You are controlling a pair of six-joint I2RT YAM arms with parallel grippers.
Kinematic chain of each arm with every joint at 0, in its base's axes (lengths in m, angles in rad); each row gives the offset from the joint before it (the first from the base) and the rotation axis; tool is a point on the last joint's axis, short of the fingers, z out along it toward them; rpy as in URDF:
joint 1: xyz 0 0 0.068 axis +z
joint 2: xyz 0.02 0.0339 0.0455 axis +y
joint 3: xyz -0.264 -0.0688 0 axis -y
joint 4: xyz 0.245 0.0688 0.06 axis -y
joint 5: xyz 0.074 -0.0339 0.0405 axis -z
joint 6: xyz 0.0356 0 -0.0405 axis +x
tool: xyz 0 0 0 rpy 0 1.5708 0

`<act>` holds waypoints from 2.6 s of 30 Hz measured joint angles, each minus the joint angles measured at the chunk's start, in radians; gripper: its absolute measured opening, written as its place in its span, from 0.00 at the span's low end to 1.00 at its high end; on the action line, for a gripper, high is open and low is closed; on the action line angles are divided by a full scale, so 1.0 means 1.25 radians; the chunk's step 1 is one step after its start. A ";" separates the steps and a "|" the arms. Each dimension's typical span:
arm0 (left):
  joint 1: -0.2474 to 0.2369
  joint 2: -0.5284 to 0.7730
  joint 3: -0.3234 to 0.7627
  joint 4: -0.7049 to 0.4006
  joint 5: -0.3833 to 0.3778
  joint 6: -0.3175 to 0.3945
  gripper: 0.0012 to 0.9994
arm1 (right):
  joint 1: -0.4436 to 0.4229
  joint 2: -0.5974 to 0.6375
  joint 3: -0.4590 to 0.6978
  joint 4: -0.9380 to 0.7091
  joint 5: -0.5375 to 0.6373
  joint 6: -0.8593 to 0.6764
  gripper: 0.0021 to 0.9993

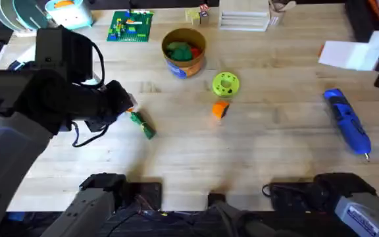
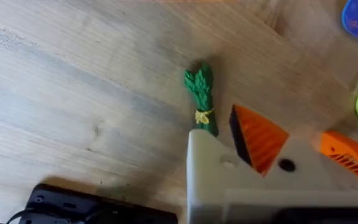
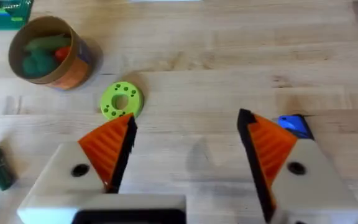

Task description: Pick up the gripper from the table and insert it into the empty holder that is missing its gripper. Then pick up a screw, insert it into the mounting hole, and use the screwdriver to tighten it. Finally, clean up the table by picking up the vegetable and placing it into the bucket.

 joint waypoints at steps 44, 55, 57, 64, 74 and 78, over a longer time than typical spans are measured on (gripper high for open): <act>-0.110 0.000 0.192 0.329 0.464 0.661 1.00 | 0.000 0.000 0.000 0.000 0.000 0.000 0.99; -0.222 -0.129 -0.013 0.632 0.401 0.715 1.00 | 0.000 0.000 0.000 0.000 0.000 0.000 0.99; -0.243 -0.188 -0.092 0.702 0.386 0.710 1.00 | 0.000 0.000 0.000 0.000 0.000 0.000 0.99; -0.310 -0.397 -0.368 0.896 0.324 0.650 0.99 | 0.000 0.000 0.000 0.000 0.000 0.000 0.99; -0.339 -0.723 -0.616 0.888 0.278 0.544 0.99 | 0.000 0.000 0.000 0.000 0.000 0.000 0.99; -0.340 -0.765 -0.616 0.855 0.267 0.508 0.99 | 0.000 0.000 0.000 0.000 0.000 0.000 0.99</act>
